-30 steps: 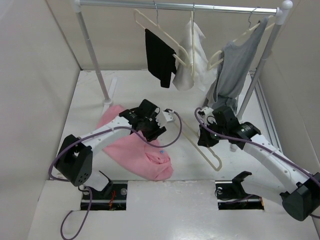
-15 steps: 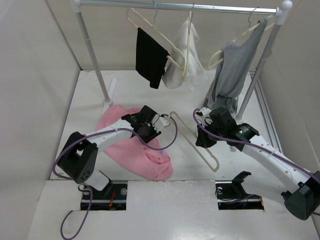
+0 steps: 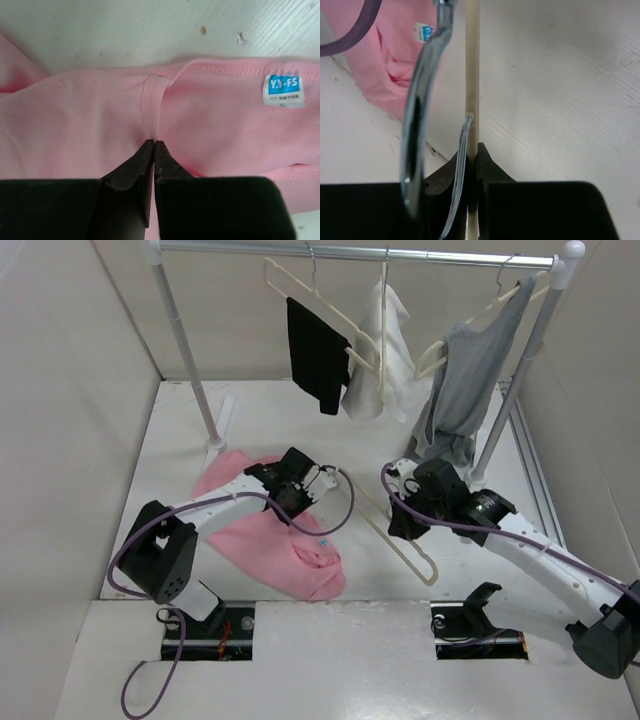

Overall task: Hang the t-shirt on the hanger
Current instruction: Place tshirt on hanger

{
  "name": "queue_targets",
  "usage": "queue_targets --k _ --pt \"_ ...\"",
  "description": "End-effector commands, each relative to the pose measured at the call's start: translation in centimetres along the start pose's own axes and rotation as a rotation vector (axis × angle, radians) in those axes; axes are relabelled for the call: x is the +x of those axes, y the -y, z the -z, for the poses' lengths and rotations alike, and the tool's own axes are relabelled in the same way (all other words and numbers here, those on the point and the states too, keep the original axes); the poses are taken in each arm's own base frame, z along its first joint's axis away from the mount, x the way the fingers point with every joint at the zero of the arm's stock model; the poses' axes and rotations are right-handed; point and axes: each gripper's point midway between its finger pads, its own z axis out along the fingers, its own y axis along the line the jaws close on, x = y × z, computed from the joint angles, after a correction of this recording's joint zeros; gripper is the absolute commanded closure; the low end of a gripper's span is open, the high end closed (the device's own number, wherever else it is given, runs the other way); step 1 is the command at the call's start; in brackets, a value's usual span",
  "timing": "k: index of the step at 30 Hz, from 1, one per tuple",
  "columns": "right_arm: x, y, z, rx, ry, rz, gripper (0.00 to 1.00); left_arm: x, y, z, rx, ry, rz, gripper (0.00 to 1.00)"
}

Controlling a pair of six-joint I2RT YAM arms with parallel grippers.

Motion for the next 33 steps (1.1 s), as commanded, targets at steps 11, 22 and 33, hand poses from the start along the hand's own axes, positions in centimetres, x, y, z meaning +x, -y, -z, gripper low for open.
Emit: queue_targets --k 11,22,33 --pt "0.5 -8.1 -1.1 -0.34 0.034 0.217 1.0 -5.7 -1.2 6.4 -0.028 0.2 0.09 1.0" --pt "1.6 -8.2 -2.1 -0.337 0.012 0.186 1.0 -5.7 -1.2 7.4 -0.041 0.219 0.123 1.0" --pt "2.8 -6.1 -2.1 -0.222 -0.025 0.14 1.0 -5.4 -1.8 8.3 -0.08 0.227 0.107 1.0"
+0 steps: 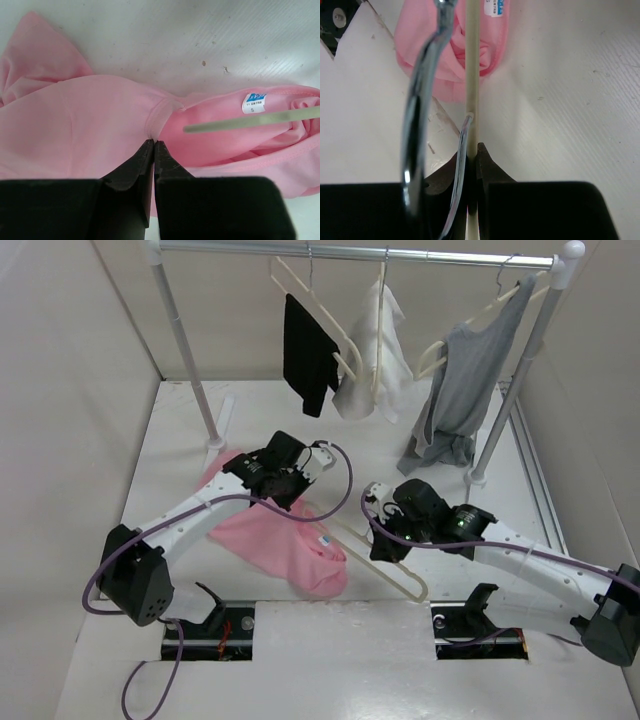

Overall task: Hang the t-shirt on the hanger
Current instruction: Place tshirt on hanger

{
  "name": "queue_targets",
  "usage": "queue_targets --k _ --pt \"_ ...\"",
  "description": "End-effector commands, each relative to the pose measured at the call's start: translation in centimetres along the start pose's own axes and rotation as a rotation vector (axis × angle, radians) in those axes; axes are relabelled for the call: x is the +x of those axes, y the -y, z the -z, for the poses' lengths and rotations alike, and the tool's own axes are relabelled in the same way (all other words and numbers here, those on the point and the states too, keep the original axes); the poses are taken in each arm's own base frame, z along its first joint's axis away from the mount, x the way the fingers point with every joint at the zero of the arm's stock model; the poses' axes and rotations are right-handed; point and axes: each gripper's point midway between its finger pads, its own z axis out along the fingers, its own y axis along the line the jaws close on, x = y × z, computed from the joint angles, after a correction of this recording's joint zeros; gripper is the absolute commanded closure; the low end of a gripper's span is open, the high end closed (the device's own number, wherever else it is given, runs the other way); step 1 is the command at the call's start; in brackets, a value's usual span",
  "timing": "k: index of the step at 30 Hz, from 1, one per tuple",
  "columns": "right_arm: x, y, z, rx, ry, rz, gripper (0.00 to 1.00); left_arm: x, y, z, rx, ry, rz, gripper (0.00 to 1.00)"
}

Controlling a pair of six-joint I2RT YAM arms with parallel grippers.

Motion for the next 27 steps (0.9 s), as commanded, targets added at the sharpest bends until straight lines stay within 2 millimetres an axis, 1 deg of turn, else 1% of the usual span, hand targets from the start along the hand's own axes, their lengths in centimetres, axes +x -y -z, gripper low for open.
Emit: queue_targets --k 1,3,5,6,7,8,9,13,14,15,17,18,19,21,22,23,25,26,27 --pt "-1.7 -0.4 0.3 0.0 0.075 0.016 1.0 -1.3 -0.4 1.6 -0.016 0.054 -0.002 1.0" --pt "-1.9 -0.5 -0.1 -0.011 0.077 0.018 1.0 -1.4 -0.3 1.6 -0.016 0.054 0.008 1.0" --pt "-2.4 -0.9 -0.6 -0.034 0.088 0.03 1.0 -2.3 0.0 2.0 -0.007 0.08 0.013 1.0" --pt "-2.5 -1.1 -0.8 -0.045 0.088 0.032 1.0 -2.3 0.0 2.0 -0.007 0.08 0.013 1.0" --pt "-2.4 -1.0 -1.0 -0.046 0.089 0.019 1.0 -2.7 0.1 2.0 0.003 0.087 0.013 1.0" --pt "-3.1 -1.3 -1.0 -0.062 0.118 0.03 1.0 -2.6 0.5 2.0 0.024 0.082 0.012 1.0" --pt "-3.1 -1.3 -1.2 -0.064 0.124 0.021 1.0 -3.1 0.4 2.3 0.021 0.095 0.012 1.0" --pt "-4.2 -1.3 -2.1 -0.07 0.145 0.02 1.0 -4.1 0.3 2.9 0.025 0.124 0.022 1.0" --pt "-4.1 -1.1 -2.6 -0.064 0.125 0.022 1.0 -4.0 0.4 3.1 0.024 0.124 0.022 1.0" --pt "-4.2 -0.8 -3.0 -0.052 0.125 0.02 1.0 -4.4 0.5 3.3 0.034 0.136 0.02 1.0" --pt "-5.1 -0.7 -3.6 -0.053 0.132 0.022 1.0 -4.6 0.5 3.9 0.03 0.154 0.019 1.0" --pt "-6.2 -1.1 -3.8 -0.077 0.172 0.039 1.0 -4.4 0.7 3.9 0.041 0.147 0.019 1.0" --pt "-6.3 -1.4 -4.2 -0.096 0.171 0.042 1.0 -4.4 0.7 3.9 0.041 0.147 0.019 1.0" --pt "-7.2 -1.3 -4.8 -0.091 0.153 0.061 1.0 -4.3 0.9 4.0 0.05 0.15 0.018 1.0" --pt "-7.7 -1.4 -4.9 -0.091 0.156 0.062 1.0 -4.3 1.1 4.0 0.06 0.153 0.017 1.0" --pt "-8.7 -1.6 -4.8 -0.093 0.172 0.08 1.0 -4.3 1.3 4.1 0.069 0.155 0.017 1.0" --pt "-9.8 -1.9 -5.1 -0.107 0.196 0.09 1.0 -4.3 1.3 4.1 0.069 0.155 0.017 1.0" --pt "-9.9 -1.7 -5.0 -0.112 0.197 0.086 1.0 -4.3 1.3 4.1 0.069 0.155 0.017 1.0" --pt "-10.4 -1.8 -5.1 -0.115 0.206 0.077 1.0 -4.3 1.3 4.1 0.069 0.155 0.017 1.0"
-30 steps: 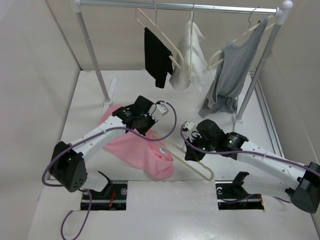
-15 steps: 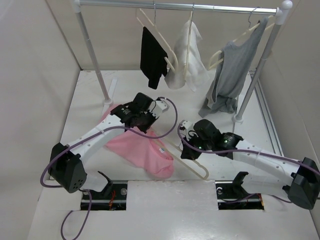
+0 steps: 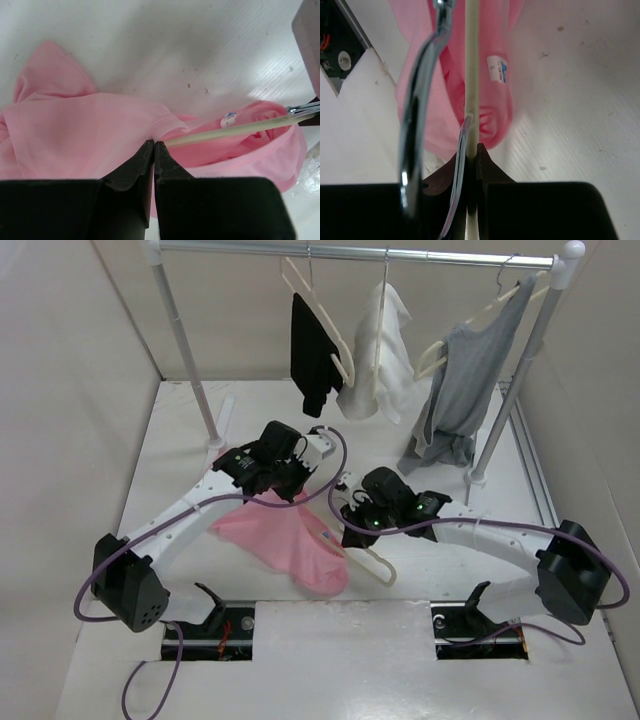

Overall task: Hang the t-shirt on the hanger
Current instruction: Place tshirt on hanger

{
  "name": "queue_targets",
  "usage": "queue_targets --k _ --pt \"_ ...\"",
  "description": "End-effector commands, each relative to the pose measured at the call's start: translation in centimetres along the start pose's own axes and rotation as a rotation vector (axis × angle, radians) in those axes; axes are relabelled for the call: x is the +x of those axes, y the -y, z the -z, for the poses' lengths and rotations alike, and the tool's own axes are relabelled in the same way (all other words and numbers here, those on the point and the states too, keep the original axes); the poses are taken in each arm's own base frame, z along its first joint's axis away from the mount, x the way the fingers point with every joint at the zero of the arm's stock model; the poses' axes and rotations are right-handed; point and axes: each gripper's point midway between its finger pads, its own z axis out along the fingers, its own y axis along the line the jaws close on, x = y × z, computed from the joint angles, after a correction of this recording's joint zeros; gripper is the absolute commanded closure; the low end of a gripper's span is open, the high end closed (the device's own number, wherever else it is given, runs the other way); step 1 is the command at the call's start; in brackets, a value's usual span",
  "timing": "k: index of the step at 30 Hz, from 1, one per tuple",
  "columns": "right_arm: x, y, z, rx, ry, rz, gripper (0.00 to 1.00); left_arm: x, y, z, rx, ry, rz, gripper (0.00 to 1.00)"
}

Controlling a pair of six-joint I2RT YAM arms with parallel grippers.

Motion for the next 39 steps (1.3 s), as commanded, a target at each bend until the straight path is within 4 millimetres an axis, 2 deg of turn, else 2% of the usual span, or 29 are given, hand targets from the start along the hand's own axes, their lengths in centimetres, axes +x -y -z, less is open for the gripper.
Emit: queue_targets --k 1,2,4,8,11,13,18,21,23,25,28,34,36,38,39 --pt "-6.0 -2.1 0.5 -0.072 0.172 0.061 1.0 -1.3 0.9 1.4 0.038 0.049 -0.024 1.0" --pt "-6.7 -2.3 0.7 -0.076 0.191 0.069 1.0 -1.4 0.9 1.6 0.036 0.058 -0.025 1.0" --pt "-6.5 -1.9 0.0 -0.081 0.169 0.036 1.0 -1.1 0.9 1.5 0.038 0.049 -0.024 1.0" --pt "-7.8 -2.0 -0.2 -0.091 0.179 0.014 1.0 -1.6 1.0 1.2 0.045 0.06 -0.016 1.0" --pt "-8.0 0.4 -1.0 -0.049 0.178 -0.073 1.0 -1.9 1.2 1.1 0.057 0.062 -0.016 1.0" --pt "-9.0 1.6 -0.8 -0.033 0.211 -0.11 1.0 -1.7 1.4 1.2 0.069 0.055 -0.015 1.0" --pt "-10.7 2.4 -0.9 -0.007 0.258 -0.139 1.0 -1.1 2.3 1.1 0.101 0.048 -0.022 1.0" --pt "-11.4 2.9 -0.7 0.013 0.29 -0.147 1.0 0.3 2.4 0.5 0.109 0.009 -0.039 1.0" --pt "-12.9 2.2 -0.4 -0.03 0.344 -0.114 1.0 1.6 2.5 0.2 0.115 -0.016 -0.067 1.0" --pt "-14.1 1.1 -1.2 -0.06 0.348 -0.017 1.0 2.4 2.5 -0.3 0.118 -0.032 -0.074 1.0" --pt "-15.2 -0.5 -1.5 -0.089 0.356 0.054 1.0 2.5 2.9 -0.5 0.143 -0.028 -0.083 1.0" --pt "-15.5 1.4 -2.8 -0.107 0.382 0.025 1.0 0.5 4.4 2.0 0.22 0.066 -0.116 1.0" --pt "-15.6 2.2 -3.2 -0.094 0.377 0.027 1.0 0.5 4.7 2.6 0.232 0.076 -0.127 1.0" --pt "-16.4 2.1 -3.3 -0.101 0.386 0.053 1.0 0.5 5.0 3.1 0.245 0.086 -0.129 1.0" --pt "-15.7 2.4 -4.1 -0.109 0.362 0.054 1.0 0.7 5.2 3.4 0.259 0.086 -0.139 1.0"
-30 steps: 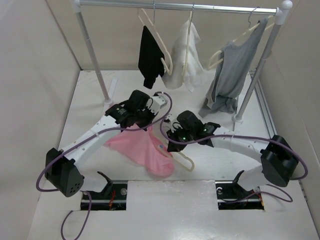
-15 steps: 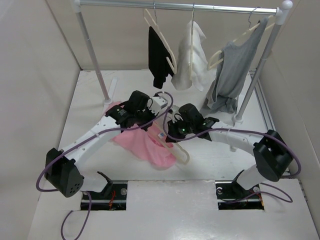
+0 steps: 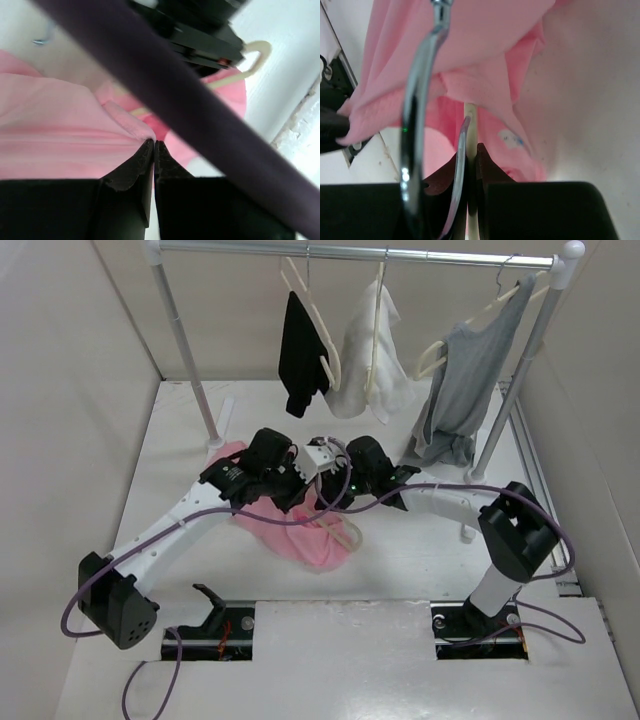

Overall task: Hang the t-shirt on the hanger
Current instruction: Place tshirt on hanger

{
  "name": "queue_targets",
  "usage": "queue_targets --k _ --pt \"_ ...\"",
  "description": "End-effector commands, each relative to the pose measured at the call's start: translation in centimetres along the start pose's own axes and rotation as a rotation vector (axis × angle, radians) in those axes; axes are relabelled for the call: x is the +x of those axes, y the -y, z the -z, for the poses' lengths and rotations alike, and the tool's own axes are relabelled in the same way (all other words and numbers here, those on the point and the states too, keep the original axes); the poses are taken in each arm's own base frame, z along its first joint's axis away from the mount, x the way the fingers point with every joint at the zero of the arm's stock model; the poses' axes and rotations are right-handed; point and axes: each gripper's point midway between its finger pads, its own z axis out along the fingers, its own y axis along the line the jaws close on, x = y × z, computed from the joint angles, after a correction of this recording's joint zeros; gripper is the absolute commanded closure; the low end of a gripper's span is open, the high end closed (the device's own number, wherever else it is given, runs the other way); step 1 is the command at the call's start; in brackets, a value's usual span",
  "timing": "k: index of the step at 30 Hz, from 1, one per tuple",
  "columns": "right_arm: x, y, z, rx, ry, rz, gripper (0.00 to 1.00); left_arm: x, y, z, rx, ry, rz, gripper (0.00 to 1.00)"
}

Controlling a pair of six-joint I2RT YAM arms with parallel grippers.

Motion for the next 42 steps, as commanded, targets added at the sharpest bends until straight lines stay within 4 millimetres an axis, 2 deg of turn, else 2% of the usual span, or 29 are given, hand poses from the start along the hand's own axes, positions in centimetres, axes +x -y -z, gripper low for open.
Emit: queue_targets --k 1,3,5,6,8,10,11,12,15,17,18,20,21,22,23,24,25,27,28,31,32,34,35,38,39,40,42 --pt "-7.0 -1.7 0.0 -0.07 0.195 0.132 1.0 0.2 2.9 1.4 0.128 0.007 -0.048 1.0" --pt "-6.9 -1.8 0.1 -0.081 0.192 0.143 1.0 0.9 3.0 1.6 0.136 -0.018 -0.063 0.97" --pt "-6.8 -1.5 0.8 -0.047 0.206 0.15 1.0 2.5 2.5 1.6 0.11 -0.08 -0.076 0.81" --pt "-5.9 -1.2 1.0 -0.032 0.196 0.142 1.0 3.1 2.5 1.5 0.108 -0.101 -0.084 0.69" --pt "-6.1 -1.2 2.0 -0.006 0.219 0.16 1.0 3.3 2.4 2.2 0.096 -0.09 -0.119 0.58" --pt "-5.4 -2.0 2.3 -0.005 0.219 0.207 1.0 3.4 2.2 2.8 0.081 -0.073 -0.166 0.5" --pt "-5.7 -2.0 2.5 0.003 0.229 0.219 1.0 2.4 2.1 3.5 0.06 -0.016 -0.195 0.36" --pt "-4.9 -2.2 2.2 0.003 0.212 0.219 1.0 1.7 1.6 4.2 0.024 0.012 -0.219 0.36" --pt "-4.6 -2.3 2.5 0.019 0.217 0.234 1.0 -1.5 0.3 7.2 -0.088 0.153 -0.312 0.36" --pt "-4.3 -3.1 2.5 0.012 0.212 0.254 1.0 -3.3 -0.4 9.0 -0.158 0.227 -0.416 0.33" --pt "-4.5 -3.0 2.8 0.027 0.217 0.266 1.0 -5.0 -0.9 10.8 -0.223 0.312 -0.473 0.33" --pt "-3.6 -3.5 2.5 0.029 0.189 0.279 1.0 -4.8 -2.1 10.9 -0.309 0.315 -0.57 0.33" --pt "-3.9 -3.7 2.8 0.028 0.2 0.296 1.0 -4.9 -2.7 11.3 -0.355 0.317 -0.674 0.33" --pt "-3.8 -3.6 3.0 0.038 0.203 0.296 1.0 -5.0 -3.2 10.9 -0.382 0.313 -0.716 0.33" --pt "-3.9 -4.2 3.2 0.028 0.21 0.314 1.0 -3.8 -3.4 9.8 -0.37 0.261 -0.79 0.33" --pt "-3.4 -4.2 3.0 0.031 0.2 0.327 1.0 -3.8 -3.4 9.8 -0.37 0.261 -0.791 0.31" --pt "-3.7 -4.4 3.3 0.03 0.21 0.34 1.0 -3.2 -3.3 8.6 -0.332 0.227 -0.81 0.29" --pt "-3.0 -4.5 3.2 0.037 0.185 0.347 1.0 -2.9 -3.3 7.5 -0.303 0.205 -0.808 0.2" --pt "-3.1 -5.2 3.4 0.025 0.193 0.366 1.0 -3.0 -3.5 6.6 -0.285 0.182 -0.804 0.19" --pt "-2.9 -5.6 3.5 0.018 0.187 0.37 1.0 -2.8 -3.6 5.5 -0.235 0.123 -0.82 0.19" --pt "-2.9 -5.7 3.8 0.019 0.187 0.379 1.0 -1.6 -4.3 4.8 -0.201 0.063 -0.808 0.19" --pt "-3.0 -6.2 4.0 0.009 0.194 0.386 1.0 -1.7 -4.7 4.8 -0.157 0.049 -0.847 0.19" --pt "-3.4 -6.3 4.3 0.016 0.207 0.389 1.0 -0.6 -5.6 4.3 -0.146 0.004 -0.833 0.19" --pt "-3.4 -6.4 4.9 0.024 0.214 0.389 1.0 -0.4 -7.1 4.5 -0.175 -0.046 -0.815 0.31" --pt "-3.6 -6.6 5.2 0.022 0.224 0.392 1.0 0.3 -7.9 4.8 -0.178 -0.076 -0.783 0.35" --pt "-3.2 -6.2 5.1 0.033 0.215 0.388 1.0 -0.1 -8.3 5.3 -0.184 -0.062 -0.777 0.38" --pt "-3.2 -6.4 5.5 0.031 0.225 0.391 1.0 0.7 -9.5 6.2 -0.186 -0.071 -0.771 0.36"
